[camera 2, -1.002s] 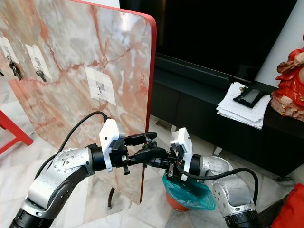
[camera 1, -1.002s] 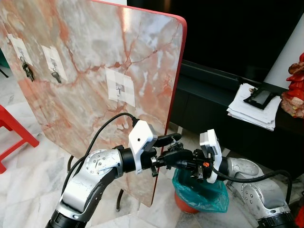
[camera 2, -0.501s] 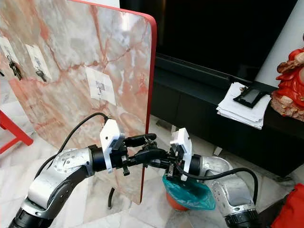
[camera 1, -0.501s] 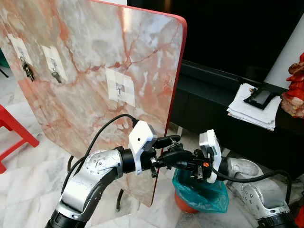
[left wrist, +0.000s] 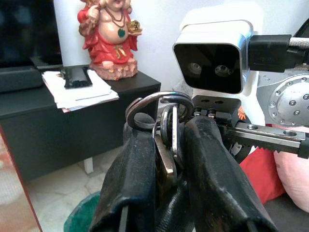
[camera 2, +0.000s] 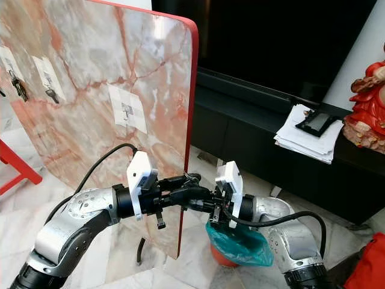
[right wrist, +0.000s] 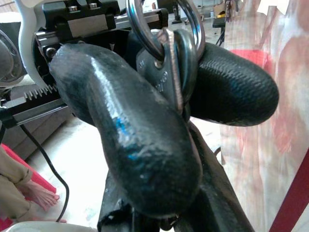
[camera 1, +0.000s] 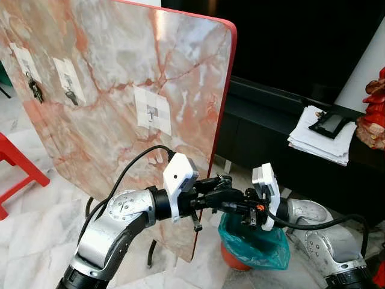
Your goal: Hang keys on a hook
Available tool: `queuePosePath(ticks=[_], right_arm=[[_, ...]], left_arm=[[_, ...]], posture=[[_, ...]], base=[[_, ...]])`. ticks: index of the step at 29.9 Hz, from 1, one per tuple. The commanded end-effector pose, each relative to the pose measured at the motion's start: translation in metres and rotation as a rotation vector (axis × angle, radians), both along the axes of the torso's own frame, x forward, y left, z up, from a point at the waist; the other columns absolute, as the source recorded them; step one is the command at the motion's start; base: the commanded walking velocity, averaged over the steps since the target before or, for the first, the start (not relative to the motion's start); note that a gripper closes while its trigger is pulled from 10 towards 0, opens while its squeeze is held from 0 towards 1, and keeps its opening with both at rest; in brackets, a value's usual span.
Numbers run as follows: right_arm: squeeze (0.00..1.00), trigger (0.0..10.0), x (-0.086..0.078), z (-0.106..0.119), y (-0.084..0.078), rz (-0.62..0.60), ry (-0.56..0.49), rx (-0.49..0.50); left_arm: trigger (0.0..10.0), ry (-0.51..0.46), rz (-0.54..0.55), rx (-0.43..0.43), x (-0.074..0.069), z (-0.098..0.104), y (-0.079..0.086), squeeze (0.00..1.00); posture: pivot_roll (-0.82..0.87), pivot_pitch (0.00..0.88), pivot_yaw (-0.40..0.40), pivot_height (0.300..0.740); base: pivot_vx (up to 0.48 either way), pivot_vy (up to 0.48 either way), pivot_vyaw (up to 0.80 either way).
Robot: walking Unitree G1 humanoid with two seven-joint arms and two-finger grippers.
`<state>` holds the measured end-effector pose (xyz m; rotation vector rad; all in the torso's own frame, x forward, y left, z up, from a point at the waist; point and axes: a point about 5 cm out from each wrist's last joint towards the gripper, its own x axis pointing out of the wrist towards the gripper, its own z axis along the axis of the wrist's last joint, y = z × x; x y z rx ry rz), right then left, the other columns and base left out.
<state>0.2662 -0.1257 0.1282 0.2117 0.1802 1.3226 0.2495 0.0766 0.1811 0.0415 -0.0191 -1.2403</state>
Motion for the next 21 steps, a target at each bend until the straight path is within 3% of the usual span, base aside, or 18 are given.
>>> queuePosePath(ticks=[1, 12, 13, 14, 16, 17, 20, 21], right_arm=[[0.0, 0.0, 0.0066, 0.0081, -0.0066, -0.037, -0.038, -0.003], [0.0, 0.0, 0.0105, 0.0056, -0.011, -0.071, -0.039, -0.02], [0.0, 0.0, 0.0107, 0.0057, -0.011, -0.071, -0.04, -0.02], [0.0, 0.0, 0.0107, 0.0057, -0.011, -0.071, -0.04, -0.02], [0.0, 0.0, 0.0108, 0.0058, -0.0107, -0.07, -0.041, -0.02], [0.0, 0.0, 0.011, 0.0058, -0.0105, -0.069, -0.042, -0.02], [0.0, 0.0, 0.0118, 0.0063, -0.01, -0.07, -0.045, -0.019], [0.0, 0.0, 0.012, 0.0063, -0.01, -0.07, -0.046, -0.02]], left_arm=[[0.0, 0.0, 0.041, 0.031, 0.0039, 0.0007, 0.0099, 0.0], [0.0, -0.023, 0.057, 0.036, 0.0047, 0.0059, 0.0171, 0.0], [2.7, -0.034, 0.058, 0.041, 0.0047, 0.0063, 0.0169, 0.0], [2.7, -0.034, 0.058, 0.041, 0.0047, 0.0063, 0.0169, 0.0], [9.4, -0.049, 0.064, 0.056, 0.0052, 0.0053, 0.0162, 0.0], [10.0, -0.049, 0.063, 0.06, 0.0052, 0.0046, 0.0158, 0.0], [10.0, -0.042, 0.058, 0.057, 0.0049, 0.0042, 0.0152, 0.0], [10.0, -0.04, 0.056, 0.054, 0.0048, 0.0046, 0.015, 0.49]], posture=[[-0.02, 0.0, -0.097, 0.74], [-0.01, 0.0, -0.099, 0.74], [-0.01, 0.0, -0.099, 0.74], [-0.01, 0.0, -0.099, 0.74], [-0.01, 0.0, -0.1, 0.74], [-0.01, 0.0, -0.1, 0.74], [-0.01, 0.0, -0.099, 0.74], [-0.01, 0.0, -0.1, 0.74]], base=[[0.0, 0.0, 0.0], [0.0, 0.0, 0.0], [0.0, 0.0, 0.0], [0.0, 0.0, 0.0], [0.0, 0.0, 0.0], [0.0, 0.0, 0.0], [0.0, 0.0, 0.0], [0.0, 0.0, 0.0]])
